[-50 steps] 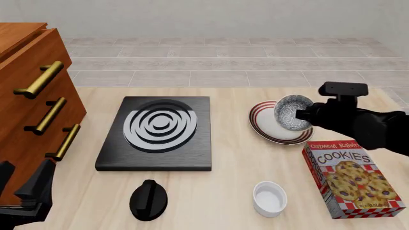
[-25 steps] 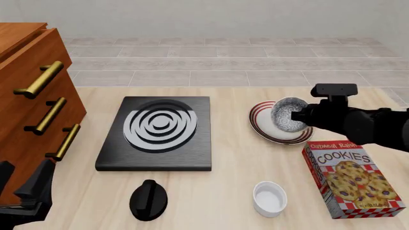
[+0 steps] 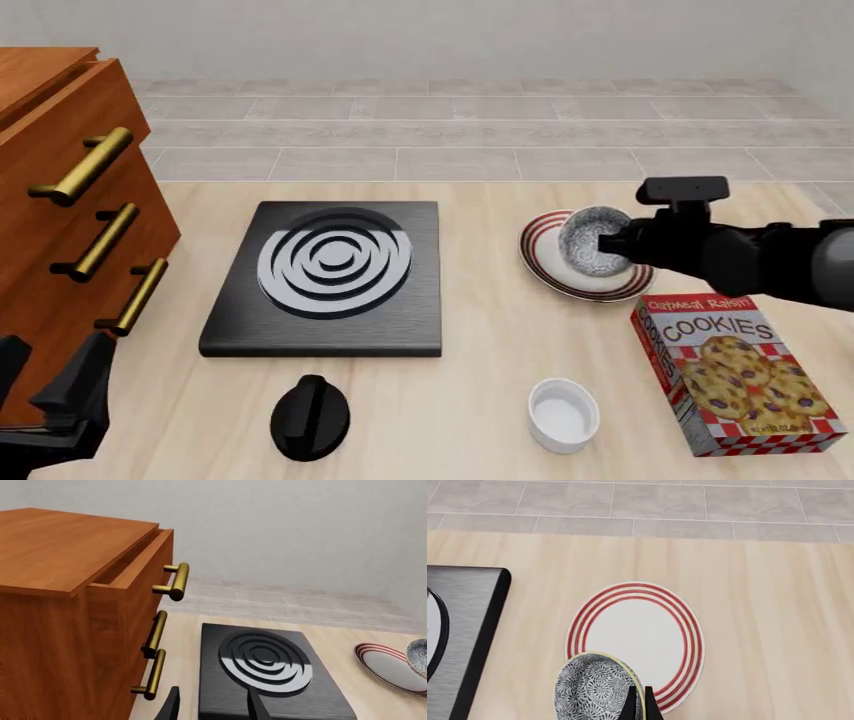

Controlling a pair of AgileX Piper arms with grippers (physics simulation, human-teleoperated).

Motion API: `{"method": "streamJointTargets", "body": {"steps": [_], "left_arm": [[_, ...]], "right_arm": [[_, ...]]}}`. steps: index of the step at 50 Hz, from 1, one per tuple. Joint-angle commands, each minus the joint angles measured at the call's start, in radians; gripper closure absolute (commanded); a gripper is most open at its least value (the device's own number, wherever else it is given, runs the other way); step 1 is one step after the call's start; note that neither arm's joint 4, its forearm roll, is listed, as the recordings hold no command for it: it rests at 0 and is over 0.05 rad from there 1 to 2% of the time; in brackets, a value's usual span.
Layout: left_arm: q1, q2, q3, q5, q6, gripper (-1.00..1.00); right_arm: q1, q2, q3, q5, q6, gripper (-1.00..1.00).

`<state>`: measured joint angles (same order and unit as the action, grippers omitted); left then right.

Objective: Pick the akita bowl next to the ramekin and place it on the plate.

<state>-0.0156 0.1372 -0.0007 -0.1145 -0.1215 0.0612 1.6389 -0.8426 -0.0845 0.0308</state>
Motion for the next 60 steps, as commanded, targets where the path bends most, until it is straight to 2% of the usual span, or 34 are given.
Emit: {"method": "streamJointTargets", "body": {"steps": [1,60], "left_arm": [[0.003,0.003,0.0,-0.001,0.0,-1.0],[0.02,0.022,0.0,-0.015,-0.007,-1.0]], "right_arm": [[-0.002,0.032,-0.017,-0.015,-0.003,1.0],[-0.044,0.223,-0.113,-0.076,-0.055,1.0]]}}
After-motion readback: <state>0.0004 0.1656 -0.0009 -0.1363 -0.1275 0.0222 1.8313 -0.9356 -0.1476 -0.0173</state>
